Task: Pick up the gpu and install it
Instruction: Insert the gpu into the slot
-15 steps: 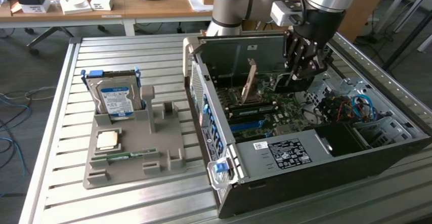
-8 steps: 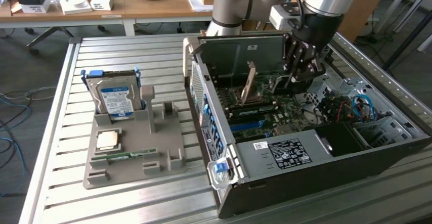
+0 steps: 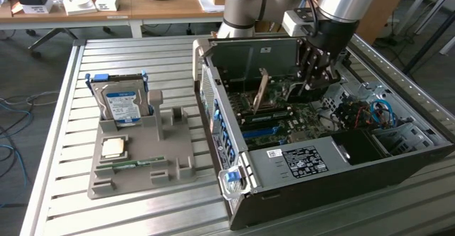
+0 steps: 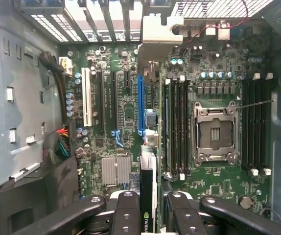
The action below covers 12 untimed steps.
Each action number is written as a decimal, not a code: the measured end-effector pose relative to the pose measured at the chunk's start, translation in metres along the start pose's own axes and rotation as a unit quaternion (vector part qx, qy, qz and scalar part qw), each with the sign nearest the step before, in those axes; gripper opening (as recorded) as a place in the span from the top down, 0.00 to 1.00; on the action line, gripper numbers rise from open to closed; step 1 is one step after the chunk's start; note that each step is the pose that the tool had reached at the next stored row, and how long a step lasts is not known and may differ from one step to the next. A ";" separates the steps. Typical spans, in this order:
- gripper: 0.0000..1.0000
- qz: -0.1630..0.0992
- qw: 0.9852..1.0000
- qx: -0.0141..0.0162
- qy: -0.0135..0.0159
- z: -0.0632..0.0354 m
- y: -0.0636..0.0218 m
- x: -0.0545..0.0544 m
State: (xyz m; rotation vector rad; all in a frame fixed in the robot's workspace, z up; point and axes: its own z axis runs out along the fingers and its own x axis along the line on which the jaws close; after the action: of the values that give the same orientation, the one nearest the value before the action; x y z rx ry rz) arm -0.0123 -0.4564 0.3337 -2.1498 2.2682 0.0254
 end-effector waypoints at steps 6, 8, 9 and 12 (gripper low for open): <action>0.74 0.000 1.000 0.000 0.000 0.0070 0.0000 0.000; 0.74 0.000 1.000 0.000 0.000 0.0093 0.0000 0.000; 0.74 0.000 1.000 0.000 0.000 0.0104 0.0000 0.000; 0.74 0.000 1.000 0.000 0.000 0.0140 0.0001 0.000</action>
State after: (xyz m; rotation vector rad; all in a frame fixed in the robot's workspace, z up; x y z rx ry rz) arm -0.0124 -0.4563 0.3197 -2.1497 2.2681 0.0254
